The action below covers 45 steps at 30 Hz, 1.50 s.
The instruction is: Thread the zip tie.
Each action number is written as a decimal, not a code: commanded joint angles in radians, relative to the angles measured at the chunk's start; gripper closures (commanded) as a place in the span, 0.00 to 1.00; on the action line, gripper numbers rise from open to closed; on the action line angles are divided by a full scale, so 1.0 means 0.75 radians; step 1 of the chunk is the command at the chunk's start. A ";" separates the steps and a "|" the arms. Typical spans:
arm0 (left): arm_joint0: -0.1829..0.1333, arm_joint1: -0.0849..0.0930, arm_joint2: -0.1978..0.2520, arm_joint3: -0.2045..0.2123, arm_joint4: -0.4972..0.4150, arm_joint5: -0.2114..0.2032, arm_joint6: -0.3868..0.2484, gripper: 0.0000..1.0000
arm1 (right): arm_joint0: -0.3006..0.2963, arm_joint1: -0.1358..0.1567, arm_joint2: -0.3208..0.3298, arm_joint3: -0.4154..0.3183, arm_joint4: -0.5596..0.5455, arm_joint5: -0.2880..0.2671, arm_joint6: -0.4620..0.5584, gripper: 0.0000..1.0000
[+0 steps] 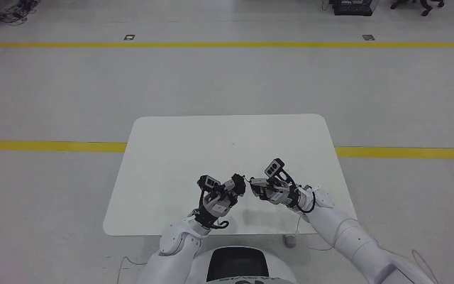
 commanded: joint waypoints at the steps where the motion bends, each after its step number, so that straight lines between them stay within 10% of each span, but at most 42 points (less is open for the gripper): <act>1: 0.000 0.000 0.000 0.000 0.000 0.000 0.000 1.00 | 0.000 0.000 -0.001 0.001 -0.001 0.000 0.000 1.00; 45: 0.000 0.000 0.000 0.000 0.000 0.000 0.000 1.00 | -0.012 0.011 0.046 0.122 -0.038 -0.028 0.000 1.00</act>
